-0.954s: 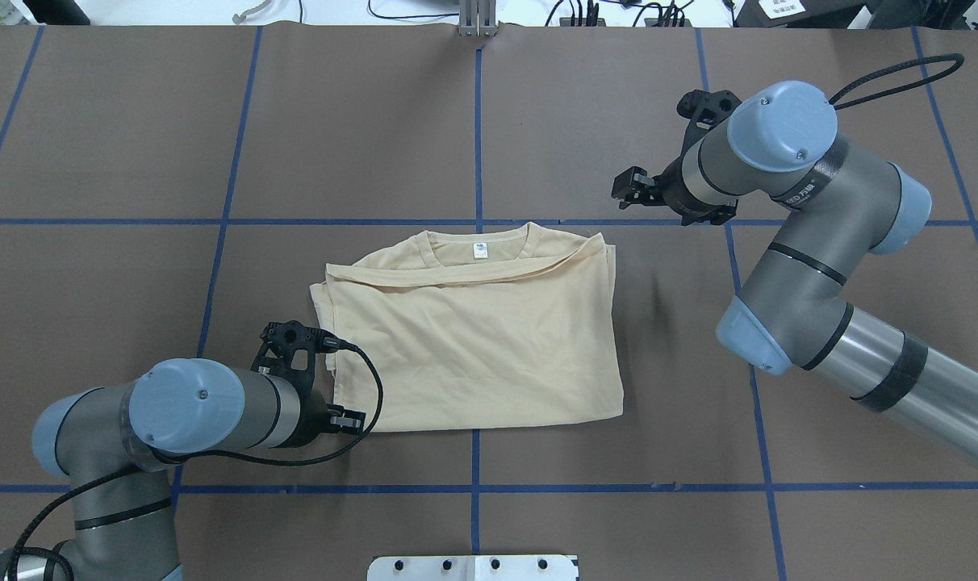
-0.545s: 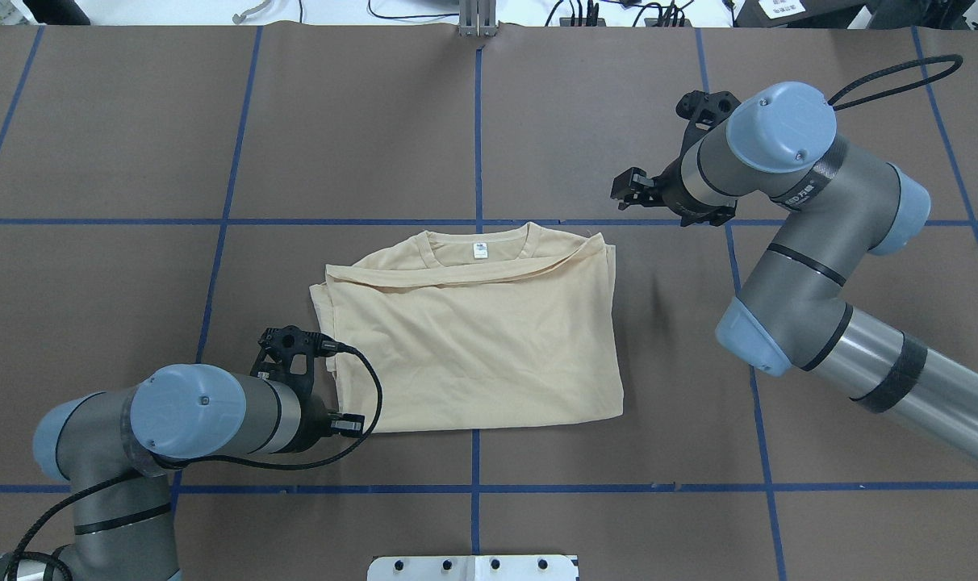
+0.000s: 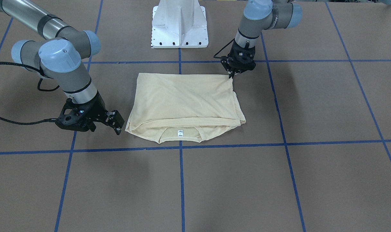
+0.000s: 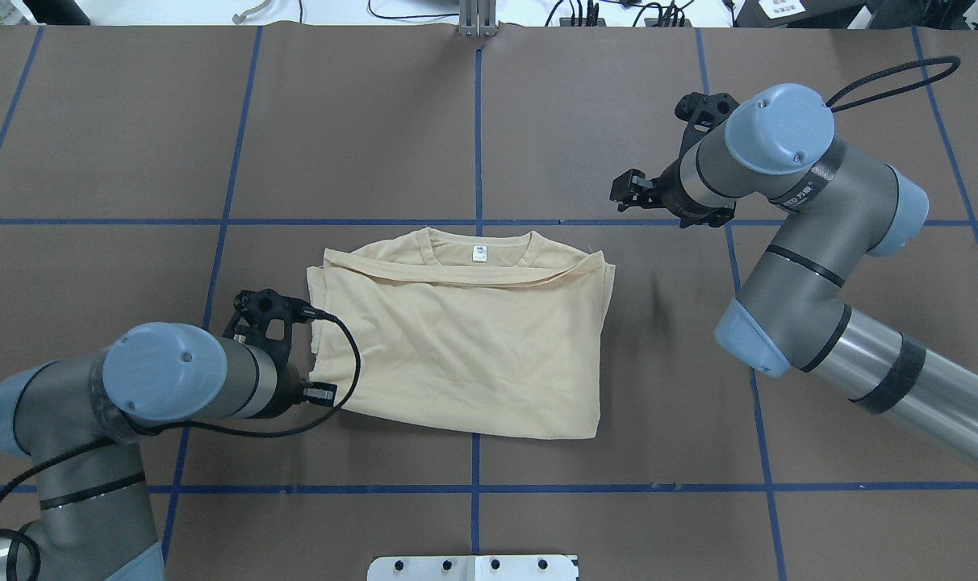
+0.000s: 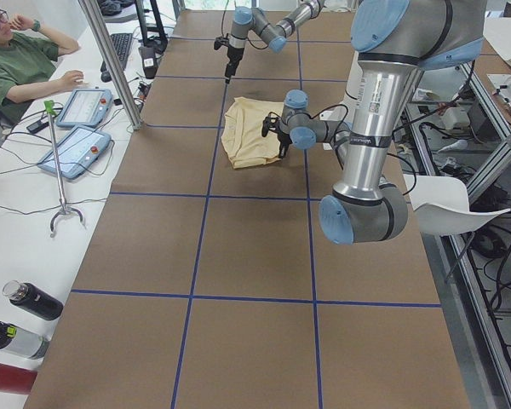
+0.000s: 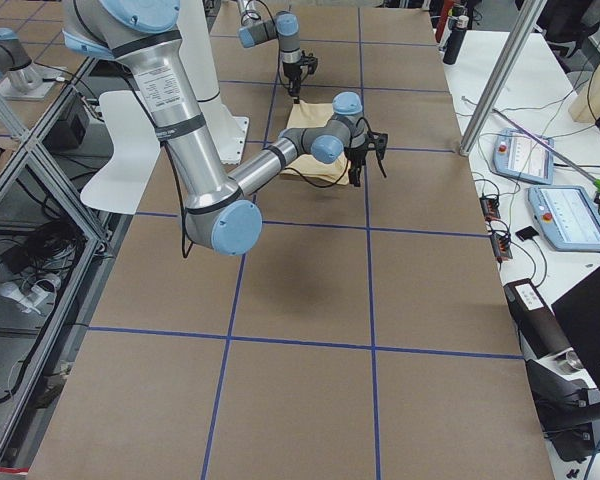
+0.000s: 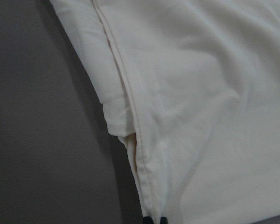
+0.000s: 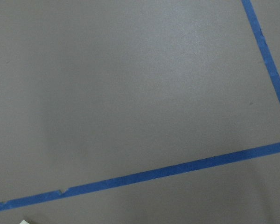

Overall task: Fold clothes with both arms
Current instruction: 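Grasp the shirt edge with the left gripper and drag it farther from the robot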

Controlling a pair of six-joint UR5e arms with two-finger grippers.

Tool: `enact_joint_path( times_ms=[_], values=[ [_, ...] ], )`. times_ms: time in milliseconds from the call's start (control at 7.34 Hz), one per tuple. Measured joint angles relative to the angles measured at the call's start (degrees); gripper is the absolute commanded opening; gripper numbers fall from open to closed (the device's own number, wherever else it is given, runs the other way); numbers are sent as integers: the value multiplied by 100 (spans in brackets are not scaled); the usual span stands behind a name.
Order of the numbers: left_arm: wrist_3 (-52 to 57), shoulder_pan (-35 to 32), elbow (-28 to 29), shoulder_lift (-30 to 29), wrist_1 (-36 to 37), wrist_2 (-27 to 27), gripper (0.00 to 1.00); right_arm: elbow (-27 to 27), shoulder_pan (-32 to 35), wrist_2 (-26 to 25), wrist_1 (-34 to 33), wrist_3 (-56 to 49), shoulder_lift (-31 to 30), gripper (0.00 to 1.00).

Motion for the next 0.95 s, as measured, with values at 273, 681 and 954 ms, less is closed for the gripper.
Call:
enact_joint_path(
  times_ms=[273, 681, 954],
  values=[
    [885, -682, 589, -471, 157, 186, 0, -7, -19, -2, 5, 2, 6, 99],
    [1923, -1698, 2830, -1880, -697, 336, 0, -27, -36, -16, 6, 1, 11, 99],
    [2732, -2225, 4108, -2584, -1097, 343, 0, -32, -37, -23, 6, 2, 21, 99]
  ],
)
